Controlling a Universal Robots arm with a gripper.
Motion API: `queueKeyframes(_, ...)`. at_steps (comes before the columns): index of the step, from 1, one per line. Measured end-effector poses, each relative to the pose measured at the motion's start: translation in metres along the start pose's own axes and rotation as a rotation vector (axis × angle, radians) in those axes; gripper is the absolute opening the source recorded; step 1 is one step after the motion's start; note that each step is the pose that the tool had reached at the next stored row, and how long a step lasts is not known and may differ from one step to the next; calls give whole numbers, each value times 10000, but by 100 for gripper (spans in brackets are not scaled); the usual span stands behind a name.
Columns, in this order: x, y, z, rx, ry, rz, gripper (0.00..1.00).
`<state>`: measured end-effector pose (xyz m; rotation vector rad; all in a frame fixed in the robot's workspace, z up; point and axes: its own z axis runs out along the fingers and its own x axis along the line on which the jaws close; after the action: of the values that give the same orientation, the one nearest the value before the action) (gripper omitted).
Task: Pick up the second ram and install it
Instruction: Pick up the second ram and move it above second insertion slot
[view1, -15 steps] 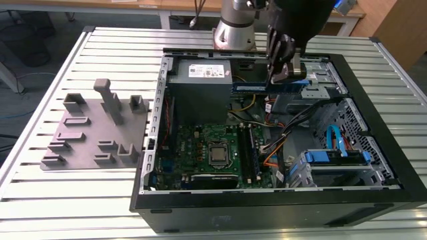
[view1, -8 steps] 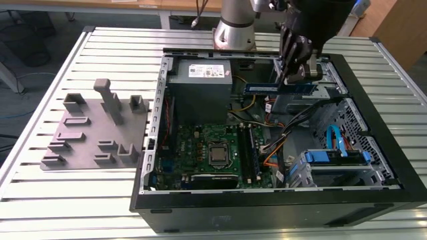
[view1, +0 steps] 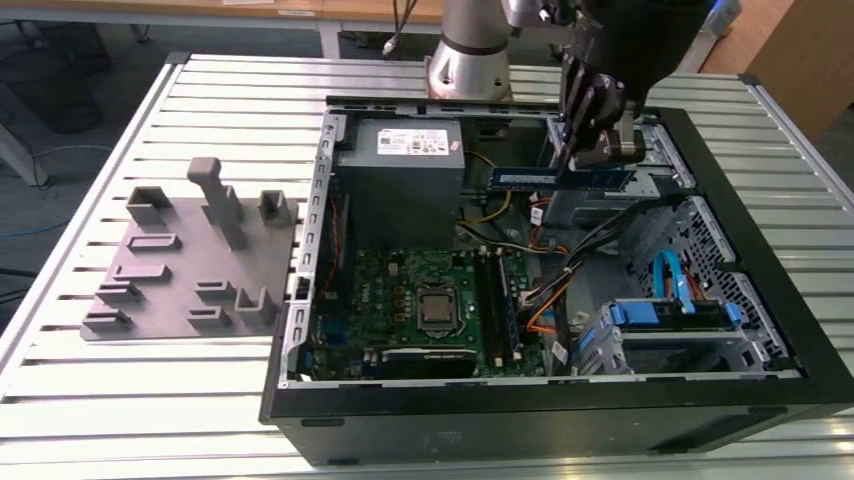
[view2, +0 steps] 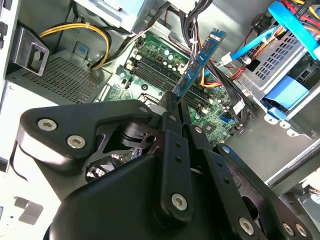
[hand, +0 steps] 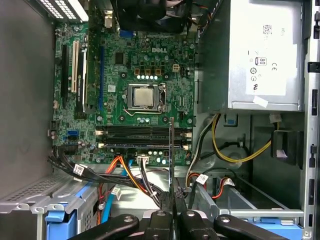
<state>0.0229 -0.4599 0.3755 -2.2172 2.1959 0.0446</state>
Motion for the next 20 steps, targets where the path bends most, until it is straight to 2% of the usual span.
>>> queueKeyframes(4, 23, 27, 0, 0, -3, -1, 14)
queueKeyframes(16, 223, 318, -3, 11, -41, -2, 14)
queueKeyframes(20, 244, 337, 17, 12, -46, -2, 14)
